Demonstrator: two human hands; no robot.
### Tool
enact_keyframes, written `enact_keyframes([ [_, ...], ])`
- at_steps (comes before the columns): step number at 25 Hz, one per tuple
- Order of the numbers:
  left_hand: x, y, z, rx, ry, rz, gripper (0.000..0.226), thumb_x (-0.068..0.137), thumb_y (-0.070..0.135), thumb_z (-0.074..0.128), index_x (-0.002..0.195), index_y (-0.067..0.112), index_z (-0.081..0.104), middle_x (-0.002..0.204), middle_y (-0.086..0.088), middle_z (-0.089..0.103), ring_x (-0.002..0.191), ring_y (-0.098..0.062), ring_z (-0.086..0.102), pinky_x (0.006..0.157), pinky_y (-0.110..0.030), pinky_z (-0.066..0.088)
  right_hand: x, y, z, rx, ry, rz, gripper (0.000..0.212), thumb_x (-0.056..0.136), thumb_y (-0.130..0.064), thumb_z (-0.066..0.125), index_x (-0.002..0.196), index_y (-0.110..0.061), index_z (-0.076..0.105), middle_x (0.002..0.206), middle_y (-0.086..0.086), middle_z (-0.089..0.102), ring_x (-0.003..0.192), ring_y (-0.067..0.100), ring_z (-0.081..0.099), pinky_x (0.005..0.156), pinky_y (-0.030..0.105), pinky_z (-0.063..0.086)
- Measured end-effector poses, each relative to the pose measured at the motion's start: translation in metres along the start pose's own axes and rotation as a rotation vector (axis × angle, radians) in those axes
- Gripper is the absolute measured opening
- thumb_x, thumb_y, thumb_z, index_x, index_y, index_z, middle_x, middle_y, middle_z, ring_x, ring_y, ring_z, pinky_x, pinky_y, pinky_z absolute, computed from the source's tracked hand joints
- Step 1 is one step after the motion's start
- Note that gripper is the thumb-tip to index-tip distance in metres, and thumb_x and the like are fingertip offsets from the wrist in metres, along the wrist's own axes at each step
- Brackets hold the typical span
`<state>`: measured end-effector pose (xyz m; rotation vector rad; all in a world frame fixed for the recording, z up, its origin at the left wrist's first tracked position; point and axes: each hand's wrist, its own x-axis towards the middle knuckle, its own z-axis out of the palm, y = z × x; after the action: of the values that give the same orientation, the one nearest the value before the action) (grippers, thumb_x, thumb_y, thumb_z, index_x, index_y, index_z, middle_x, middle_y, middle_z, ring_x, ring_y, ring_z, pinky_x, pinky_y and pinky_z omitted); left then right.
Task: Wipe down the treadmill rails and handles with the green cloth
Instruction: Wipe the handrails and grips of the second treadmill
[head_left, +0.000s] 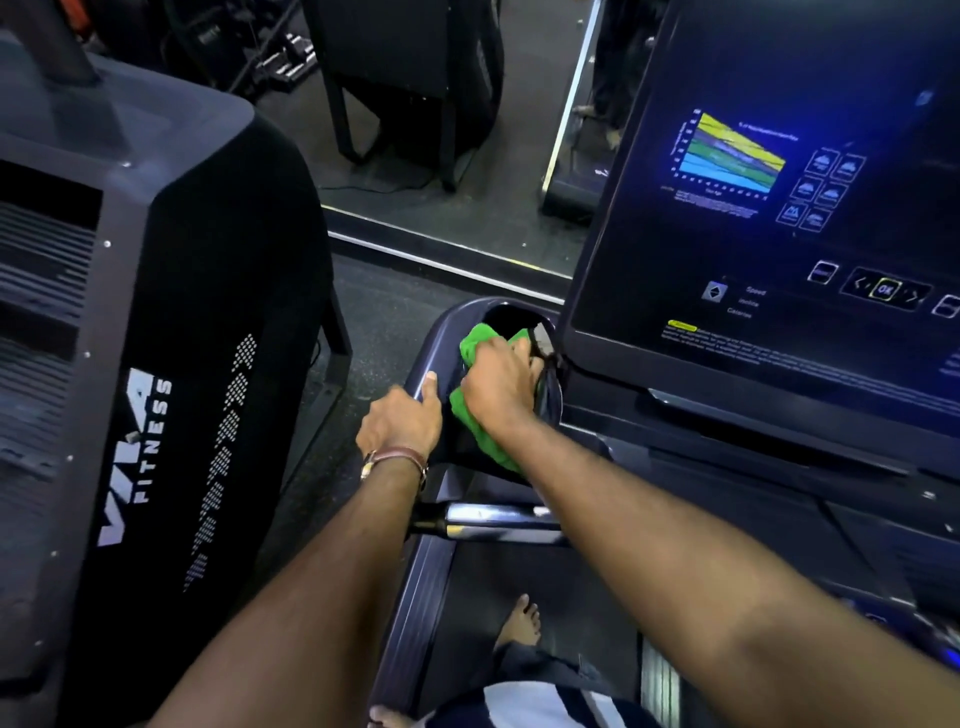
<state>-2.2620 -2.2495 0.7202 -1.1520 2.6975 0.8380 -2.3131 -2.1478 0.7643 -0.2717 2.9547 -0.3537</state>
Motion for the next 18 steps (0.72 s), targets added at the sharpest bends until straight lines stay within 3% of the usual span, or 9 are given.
enact_keyframes([
  [2,-0.001,0.001,0.000,-0.005,-0.003,0.009,0.070,0.088,0.067,0.031,0.118,0.010,0.059,0.120,-0.020,0.061,0.108,-0.040,0.058,0.087,-0.043,0.045,-0.002,0.021,-0.005,-0.158,-0.018,-0.176,0.019,0.081,-0.013,0.051,0.095,-0.015,0.064,0.112,0.002,0.061,0.111,0.029,0.043,0.083,0.042,0.034],
  [4,0.000,0.002,0.000,-0.014,-0.015,0.007,0.071,0.088,0.067,0.031,0.119,0.010,0.058,0.120,-0.020,0.061,0.108,-0.041,0.057,0.088,-0.043,0.044,-0.016,0.040,-0.011,-0.482,-0.025,-0.295,0.027,0.088,-0.017,0.047,0.105,-0.015,0.067,0.113,0.007,0.062,0.110,0.030,0.046,0.084,0.042,0.037],
  [6,0.001,0.000,0.000,-0.021,-0.014,0.005,0.071,0.088,0.067,0.031,0.119,0.011,0.059,0.120,-0.019,0.062,0.108,-0.040,0.057,0.087,-0.043,0.044,-0.025,0.030,-0.003,-0.764,-0.041,-0.252,0.032,0.094,-0.019,0.041,0.112,-0.015,0.068,0.113,0.010,0.062,0.104,0.031,0.047,0.081,0.042,0.036],
  [9,-0.001,-0.003,-0.002,-0.044,-0.017,0.001,0.069,0.088,0.068,0.031,0.118,0.012,0.060,0.119,-0.018,0.062,0.107,-0.040,0.057,0.086,-0.042,0.044,-0.009,-0.006,0.000,-0.913,-0.140,-0.217,0.036,0.098,-0.021,0.037,0.120,-0.018,0.066,0.116,0.003,0.066,0.106,0.031,0.052,0.086,0.041,0.035],
  [11,-0.001,-0.002,-0.002,-0.035,-0.022,0.000,0.068,0.088,0.068,0.032,0.117,0.013,0.061,0.118,-0.017,0.063,0.106,-0.039,0.058,0.085,-0.042,0.045,-0.001,-0.011,-0.010,-0.800,-0.162,-0.191,0.037,0.097,-0.019,0.038,0.122,-0.018,0.064,0.121,0.002,0.066,0.110,0.032,0.057,0.090,0.043,0.038],
  [14,0.002,0.002,-0.001,-0.033,-0.024,-0.010,0.068,0.087,0.067,0.032,0.114,0.013,0.062,0.116,-0.018,0.063,0.106,-0.039,0.059,0.086,-0.042,0.046,-0.002,-0.008,-0.012,-0.520,-0.047,-0.141,0.030,0.091,-0.019,0.048,0.114,-0.015,0.068,0.114,0.007,0.069,0.107,0.035,0.061,0.086,0.041,0.044],
  [16,0.005,0.002,0.001,-0.027,-0.020,-0.011,0.067,0.087,0.067,0.032,0.113,0.013,0.062,0.115,-0.018,0.064,0.105,-0.039,0.059,0.085,-0.041,0.046,0.005,-0.012,-0.010,-0.127,-0.008,-0.076,0.024,0.088,-0.017,0.055,0.108,-0.009,0.067,0.110,0.016,0.069,0.106,0.038,0.061,0.084,0.039,0.047],
  [18,0.005,0.002,0.003,-0.008,-0.009,-0.003,0.065,0.088,0.066,0.032,0.113,0.014,0.063,0.113,-0.018,0.065,0.103,-0.039,0.060,0.083,-0.041,0.046,0.033,-0.009,-0.007,0.381,0.140,0.203,0.024,0.086,-0.011,0.056,0.108,-0.004,0.062,0.112,0.021,0.066,0.107,0.040,0.060,0.087,0.041,0.047],
])
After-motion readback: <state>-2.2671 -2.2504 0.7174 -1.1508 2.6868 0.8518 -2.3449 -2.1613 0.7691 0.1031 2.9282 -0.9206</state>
